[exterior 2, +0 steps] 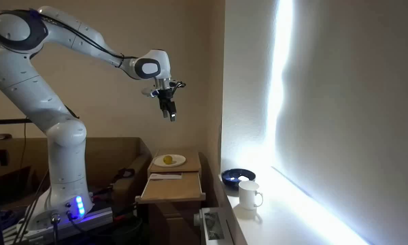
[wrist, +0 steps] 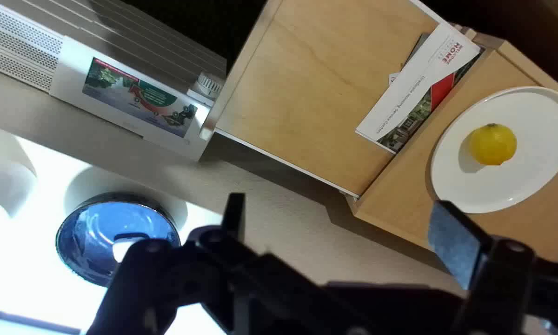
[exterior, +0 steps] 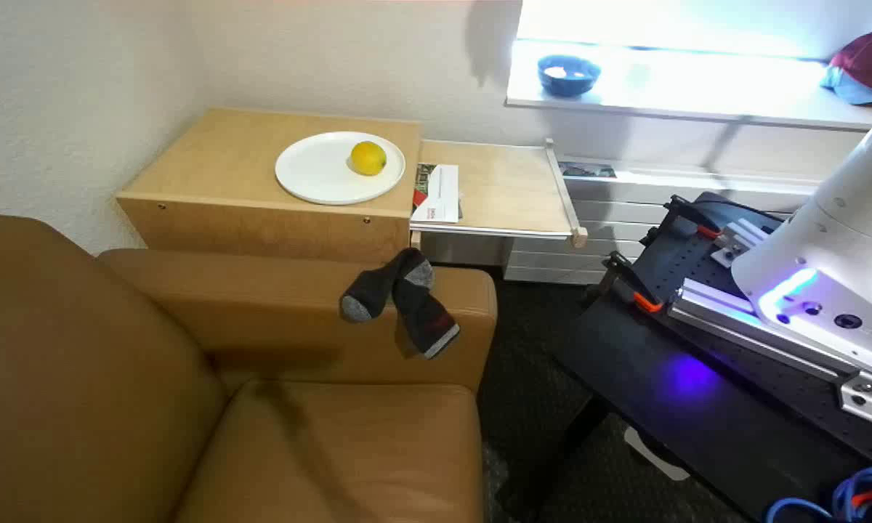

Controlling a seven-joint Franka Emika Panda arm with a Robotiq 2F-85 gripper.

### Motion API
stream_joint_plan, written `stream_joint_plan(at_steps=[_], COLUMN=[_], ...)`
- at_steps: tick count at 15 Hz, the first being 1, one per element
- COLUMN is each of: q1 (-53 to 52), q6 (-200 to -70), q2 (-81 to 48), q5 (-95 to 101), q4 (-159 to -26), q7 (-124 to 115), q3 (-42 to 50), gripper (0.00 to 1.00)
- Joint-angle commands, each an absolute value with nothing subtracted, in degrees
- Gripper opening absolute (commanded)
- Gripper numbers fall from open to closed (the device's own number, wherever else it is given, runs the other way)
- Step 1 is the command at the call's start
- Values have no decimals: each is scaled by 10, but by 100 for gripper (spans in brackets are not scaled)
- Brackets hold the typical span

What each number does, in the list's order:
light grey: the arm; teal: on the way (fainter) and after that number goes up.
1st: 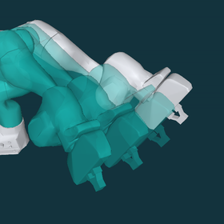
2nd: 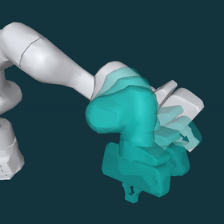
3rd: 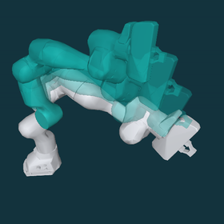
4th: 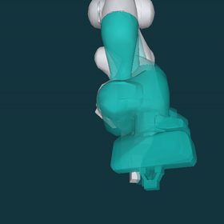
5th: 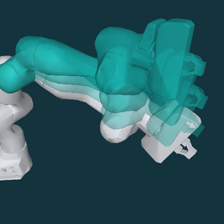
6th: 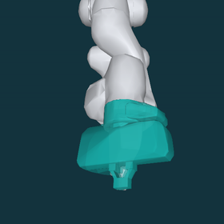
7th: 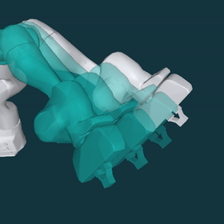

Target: Push the nightstand shelf

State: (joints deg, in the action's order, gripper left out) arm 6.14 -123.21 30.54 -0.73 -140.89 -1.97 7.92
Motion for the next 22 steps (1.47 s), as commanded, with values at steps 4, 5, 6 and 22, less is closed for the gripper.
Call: stream_joint_plan(at_steps=[4, 5, 6, 22], q1=[71, 74, 73, 123], q6=[-1234, -1241, -1250, -1732], q2=[286, 268, 250, -192], q5=[-13, -15, -24, -162], q4=[-1410, -1423, -1450, -1598], q7=[-27, -32, -28, -200], q3=[75, 79, 87, 97], gripper=[100, 100, 100, 100])
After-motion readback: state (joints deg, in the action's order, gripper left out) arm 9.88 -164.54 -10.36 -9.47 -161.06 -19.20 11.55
